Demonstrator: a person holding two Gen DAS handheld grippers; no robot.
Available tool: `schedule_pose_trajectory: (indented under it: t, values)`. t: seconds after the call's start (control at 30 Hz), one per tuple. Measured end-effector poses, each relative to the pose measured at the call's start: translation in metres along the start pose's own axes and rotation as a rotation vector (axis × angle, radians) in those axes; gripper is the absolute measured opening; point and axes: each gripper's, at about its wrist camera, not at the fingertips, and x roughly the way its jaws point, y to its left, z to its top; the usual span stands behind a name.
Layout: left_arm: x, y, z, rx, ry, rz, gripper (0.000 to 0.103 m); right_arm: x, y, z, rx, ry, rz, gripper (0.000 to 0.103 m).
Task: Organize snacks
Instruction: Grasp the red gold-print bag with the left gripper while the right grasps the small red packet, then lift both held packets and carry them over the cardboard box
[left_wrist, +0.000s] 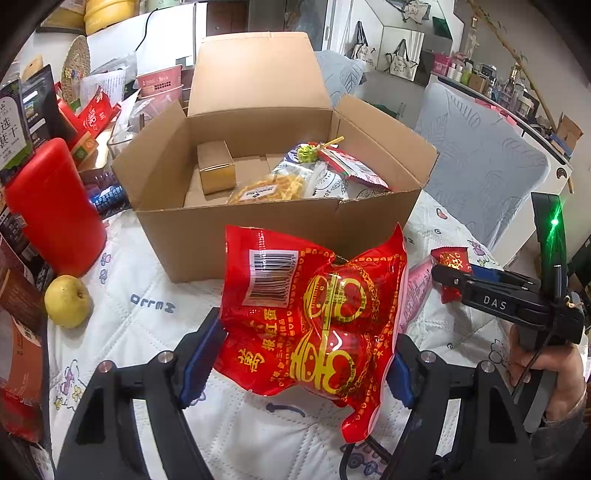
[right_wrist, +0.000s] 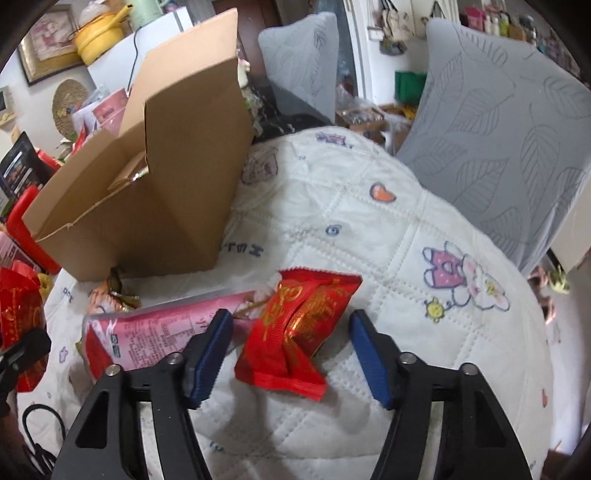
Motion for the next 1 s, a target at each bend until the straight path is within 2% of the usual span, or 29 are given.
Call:
schedule_pose_trajectory:
  t: [0.07, 0.13, 0.6, 1.0]
  values:
    - [0.000, 0.000, 0.000, 0.002, 0.000, -0.001, 0.077, 0.000, 0.000, -0.001, -0.002, -0.006, -0.002, 0.040]
    - [-0.001, -0.001, -0.001, 0.004, -0.002, -0.002, 0.077, -0.003, 0.000, -0.003, -0.004, -0.009, 0.005, 0.035]
    - [-0.028, -0.003, -0.014, -0.012, -0.040, 0.011, 0.077, -0.043, 0.010, -0.023, -0.012, -0.065, 0.087, 0.034]
    - [-0.065, -0.008, -0.041, -0.051, -0.097, 0.017, 0.077, -0.088, 0.030, -0.049, -0.075, -0.121, 0.163, 0.034]
